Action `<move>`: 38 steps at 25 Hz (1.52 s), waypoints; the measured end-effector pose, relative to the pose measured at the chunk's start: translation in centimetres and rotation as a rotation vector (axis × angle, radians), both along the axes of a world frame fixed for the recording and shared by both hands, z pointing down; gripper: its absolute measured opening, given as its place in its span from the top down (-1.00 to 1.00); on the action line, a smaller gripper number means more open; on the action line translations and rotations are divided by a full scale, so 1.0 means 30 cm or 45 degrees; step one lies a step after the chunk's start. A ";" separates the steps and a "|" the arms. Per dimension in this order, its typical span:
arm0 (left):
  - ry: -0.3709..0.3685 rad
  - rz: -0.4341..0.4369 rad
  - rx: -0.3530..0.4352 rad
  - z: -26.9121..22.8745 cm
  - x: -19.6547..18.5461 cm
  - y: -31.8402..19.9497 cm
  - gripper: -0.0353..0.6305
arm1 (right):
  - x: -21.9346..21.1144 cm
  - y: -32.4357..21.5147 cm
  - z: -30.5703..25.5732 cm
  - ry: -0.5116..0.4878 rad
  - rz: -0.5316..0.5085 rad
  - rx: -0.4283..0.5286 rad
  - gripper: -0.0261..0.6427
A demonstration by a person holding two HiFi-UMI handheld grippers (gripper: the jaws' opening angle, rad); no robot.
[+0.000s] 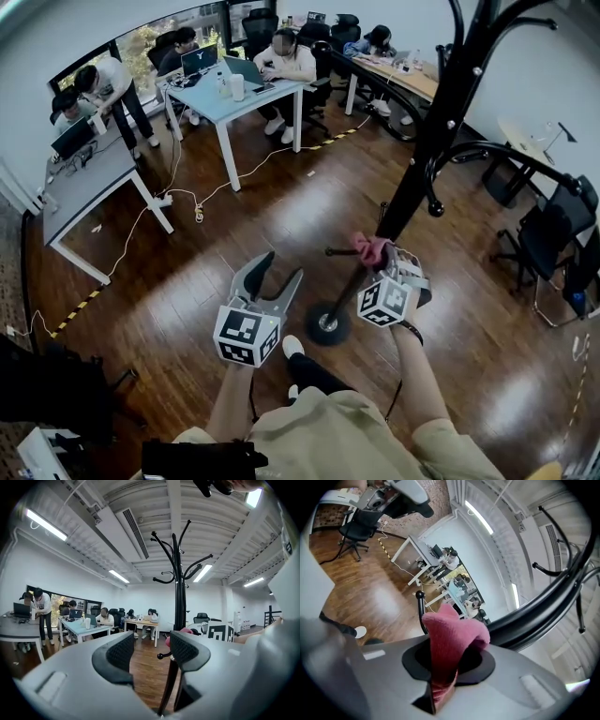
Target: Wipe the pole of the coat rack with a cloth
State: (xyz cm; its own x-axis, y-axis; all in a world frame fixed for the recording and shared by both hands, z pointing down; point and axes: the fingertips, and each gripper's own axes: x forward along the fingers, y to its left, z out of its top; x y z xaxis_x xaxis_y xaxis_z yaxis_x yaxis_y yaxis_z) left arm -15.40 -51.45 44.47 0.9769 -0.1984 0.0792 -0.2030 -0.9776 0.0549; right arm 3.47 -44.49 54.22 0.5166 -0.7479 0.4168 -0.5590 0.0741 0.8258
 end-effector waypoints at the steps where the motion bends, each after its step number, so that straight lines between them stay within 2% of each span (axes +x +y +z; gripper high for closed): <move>1: 0.004 0.002 0.002 -0.006 -0.003 -0.027 0.19 | -0.006 -0.010 -0.005 -0.008 0.012 0.010 0.76; 7: 0.048 0.054 0.021 -0.031 0.053 -0.124 0.19 | -0.018 -0.007 0.005 -0.004 0.064 0.036 0.76; 10: 0.062 0.143 0.057 -0.047 0.130 -0.143 0.19 | -0.023 0.001 0.010 -0.035 0.112 0.058 0.76; 14: 0.043 0.319 0.126 -0.081 0.232 -0.145 0.19 | -0.042 0.006 -0.010 -0.183 0.166 0.101 0.75; 16: 0.052 0.385 0.146 -0.101 0.268 -0.150 0.19 | -0.070 -0.001 -0.106 -0.212 0.151 0.254 0.75; 18: 0.055 0.432 0.152 -0.115 0.320 -0.158 0.19 | -0.092 -0.003 -0.269 -0.214 0.111 0.489 0.75; 19: 0.047 0.455 0.155 -0.115 0.347 -0.155 0.19 | -0.102 0.005 -0.353 -0.187 0.095 0.587 0.75; 21: 0.029 0.510 0.161 -0.114 0.386 -0.128 0.19 | -0.123 0.034 -0.495 -0.066 0.084 0.704 0.75; 24: 0.034 0.579 0.171 -0.125 0.420 -0.091 0.19 | -0.145 0.059 -0.650 0.114 0.086 0.790 0.75; 26: 0.045 0.613 0.174 -0.132 0.446 -0.084 0.19 | -0.138 0.057 -0.725 0.173 0.102 0.832 0.75; 31: 0.074 0.653 0.124 -0.144 0.486 -0.125 0.19 | -0.121 0.008 -0.813 0.327 0.187 0.771 0.75; 35: 0.103 0.697 0.134 -0.146 0.505 -0.125 0.19 | -0.067 0.036 -0.809 0.390 0.304 0.768 0.75; 38: 0.115 0.772 0.116 -0.116 0.534 -0.176 0.19 | -0.082 0.004 -0.787 0.419 0.331 0.768 0.75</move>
State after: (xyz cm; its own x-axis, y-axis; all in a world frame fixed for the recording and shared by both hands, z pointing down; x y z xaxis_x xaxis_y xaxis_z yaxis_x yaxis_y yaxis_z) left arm 0.62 -56.74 40.99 0.9200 0.3920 -0.0002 0.3916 -0.9191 -0.0431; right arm 0.99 -44.37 30.60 0.7361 -0.6344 -0.2360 -0.2128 -0.5478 0.8091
